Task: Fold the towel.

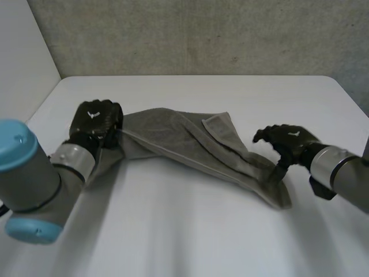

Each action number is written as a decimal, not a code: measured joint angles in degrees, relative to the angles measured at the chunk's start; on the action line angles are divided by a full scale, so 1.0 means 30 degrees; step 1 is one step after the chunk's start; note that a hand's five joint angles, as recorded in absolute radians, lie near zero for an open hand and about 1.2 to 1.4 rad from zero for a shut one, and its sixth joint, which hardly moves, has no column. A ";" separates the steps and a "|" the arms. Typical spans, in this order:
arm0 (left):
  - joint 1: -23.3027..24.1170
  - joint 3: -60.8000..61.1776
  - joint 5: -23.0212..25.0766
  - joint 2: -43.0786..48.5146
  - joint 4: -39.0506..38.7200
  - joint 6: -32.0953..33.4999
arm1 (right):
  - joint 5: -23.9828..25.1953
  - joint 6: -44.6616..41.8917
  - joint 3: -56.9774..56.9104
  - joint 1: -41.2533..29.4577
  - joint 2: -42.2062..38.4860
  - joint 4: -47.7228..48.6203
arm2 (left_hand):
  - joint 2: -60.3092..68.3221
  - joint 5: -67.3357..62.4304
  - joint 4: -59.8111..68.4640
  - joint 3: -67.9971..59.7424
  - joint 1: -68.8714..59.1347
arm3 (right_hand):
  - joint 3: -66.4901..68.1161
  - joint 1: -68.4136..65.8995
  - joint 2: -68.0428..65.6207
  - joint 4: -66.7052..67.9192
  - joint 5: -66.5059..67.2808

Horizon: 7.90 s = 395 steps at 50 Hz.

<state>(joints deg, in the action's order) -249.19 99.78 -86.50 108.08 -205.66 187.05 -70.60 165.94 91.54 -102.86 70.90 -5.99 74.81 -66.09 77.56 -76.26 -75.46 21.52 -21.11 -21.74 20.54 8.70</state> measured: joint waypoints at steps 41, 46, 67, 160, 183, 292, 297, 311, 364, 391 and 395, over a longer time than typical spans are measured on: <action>-0.0938 -0.3349 -0.0005 0.3204 0.1920 -0.1297 | -0.1328 0.6796 -0.0411 -0.5400 -0.4572 0.4060 | 0.0000 0.0000 0.0000 -0.0002 0.0000 | 0.0047 -0.0206 -0.0047 0.0076 0.1431; -0.0943 -0.3366 0.0001 0.3225 0.1908 -0.1296 | -0.1790 0.7173 -0.0716 -0.6023 -0.5197 0.4236 | 0.0000 0.0000 0.0002 -0.0003 0.0000 | 0.0189 -0.0427 -0.0058 0.0594 0.1695; -0.1317 -0.3157 -0.0003 0.2946 0.2057 -0.1802 | -0.3693 0.7152 -0.2430 -0.6280 -0.6988 0.6036 | 0.0128 -0.0002 0.0002 -0.0066 0.0000 | 1.7225 -1.8224 -1.7354 1.8215 1.9127; -0.0213 -1.8557 -0.1972 0.7003 0.9987 0.1563 | -0.5924 -0.7835 -1.7621 -0.3455 -0.6859 -0.2661 | 0.0722 0.0096 0.0002 -0.0201 0.0185 | 1.8067 -1.8354 -1.7354 1.8554 1.9329; -0.0149 -1.2078 -0.1039 0.3445 0.1239 -0.0084 | -0.2052 -0.4661 -0.9983 -0.3103 -0.2825 0.4889 | 0.0774 -0.0261 0.0005 -0.0208 0.0017 | 1.8067 -1.8357 -1.7646 1.8554 1.9541; -0.1378 -1.9403 -0.1249 0.7757 0.8334 0.4588 | -0.5005 -0.8762 -1.6967 -0.1091 -0.6906 -0.0262 | 0.0842 -0.0275 0.0081 -0.0278 0.0002 | 1.8157 -1.8534 -1.8349 1.8635 1.9452; -0.0689 -2.2112 -0.1475 0.6739 0.4591 0.2008 | -0.5543 -0.5116 -1.7246 -0.1132 -0.5217 0.5901 | 0.0842 -0.0275 0.0081 -0.0278 0.0000 | 1.8157 -1.8534 -1.8349 1.8635 1.9452; -0.0823 -1.6395 -0.1073 0.4883 -0.0239 -0.0876 | -0.3599 -0.3143 -1.3219 -0.0968 -0.4308 0.7831 | 0.0842 -0.0310 0.0084 -0.0278 0.0000 | 1.8157 -1.8535 -1.8351 1.8635 1.9529; -0.4573 -0.3371 0.4108 0.1868 0.1261 0.2202 | -0.0481 -0.7486 -0.6637 0.2000 -0.2878 -0.2282 | 0.0844 -0.0316 0.0084 -0.0279 0.0000 | 1.8157 -1.8538 -1.8351 1.8636 1.9530; -0.3380 -1.2781 0.1701 1.0528 0.2922 0.4320 | -0.2214 -0.7891 -1.4408 0.0487 -1.1696 0.1322 | 0.0517 -0.0079 -0.0275 0.0014 0.0189 | 1.7296 -1.7576 -1.7351 1.7675 1.8641; -0.3300 -1.3075 0.1497 1.0710 0.2877 0.4267 | -0.2537 -0.7835 -1.4879 0.0365 -1.2041 0.1473 | -0.9183 0.9302 -0.9702 0.9395 0.9191 | 0.5060 -0.4677 -0.4599 0.5440 0.5416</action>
<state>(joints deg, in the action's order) -259.09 60.56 -82.01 140.21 -197.02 199.85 -78.21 142.44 46.91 -101.76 34.77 -1.57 47.26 -38.19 48.46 -48.07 -47.88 36.70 -35.14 -35.54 36.86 24.94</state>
